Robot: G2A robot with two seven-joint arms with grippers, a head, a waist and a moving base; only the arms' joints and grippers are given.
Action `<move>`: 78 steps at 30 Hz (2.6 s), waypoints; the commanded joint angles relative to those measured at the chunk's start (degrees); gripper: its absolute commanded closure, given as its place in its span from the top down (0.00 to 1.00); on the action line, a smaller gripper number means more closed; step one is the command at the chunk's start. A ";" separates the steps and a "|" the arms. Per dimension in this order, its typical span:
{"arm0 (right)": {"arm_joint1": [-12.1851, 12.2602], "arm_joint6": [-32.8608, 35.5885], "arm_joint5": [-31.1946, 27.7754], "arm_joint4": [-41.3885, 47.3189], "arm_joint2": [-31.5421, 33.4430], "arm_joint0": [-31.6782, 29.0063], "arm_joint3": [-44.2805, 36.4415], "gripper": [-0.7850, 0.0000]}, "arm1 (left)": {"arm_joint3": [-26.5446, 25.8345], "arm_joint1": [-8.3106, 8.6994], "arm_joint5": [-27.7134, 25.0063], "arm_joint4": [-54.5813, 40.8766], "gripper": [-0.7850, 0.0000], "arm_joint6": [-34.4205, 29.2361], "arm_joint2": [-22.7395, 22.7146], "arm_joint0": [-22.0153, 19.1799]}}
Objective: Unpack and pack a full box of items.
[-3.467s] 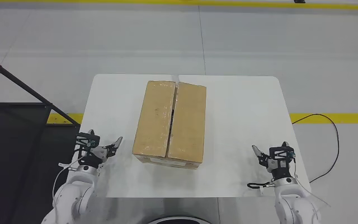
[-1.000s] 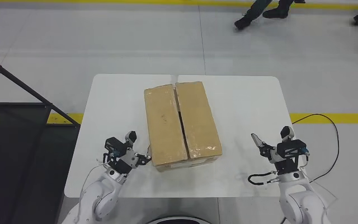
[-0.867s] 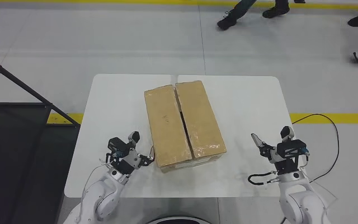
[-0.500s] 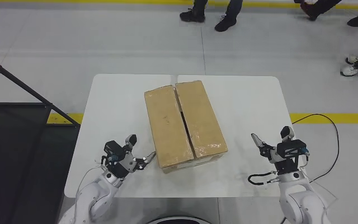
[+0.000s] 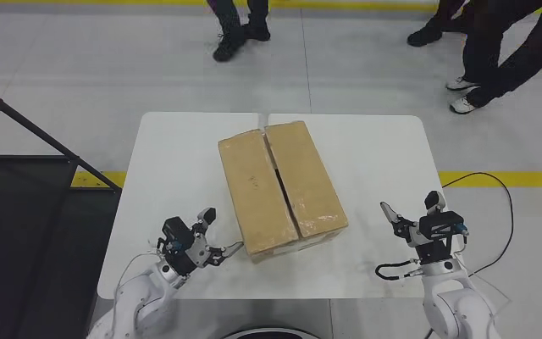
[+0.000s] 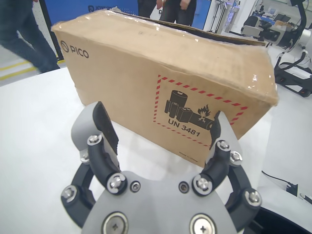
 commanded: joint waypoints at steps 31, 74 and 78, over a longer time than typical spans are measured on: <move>-0.28 -3.06 0.24 1.91 2.83 -2.73 -1.14 1.00 | 1.78 -1.72 7.11 -1.32 1.00 -4.65 11.57 -7.33; 0.23 -4.96 -9.25 -6.91 4.26 -6.17 -0.33 1.00 | 5.51 -4.81 20.44 -5.90 1.00 -3.73 21.25 -13.52; 0.21 -4.91 -9.20 -6.52 4.81 -6.29 -0.25 1.00 | 5.86 -5.42 22.05 -6.12 1.00 -4.26 23.08 -14.54</move>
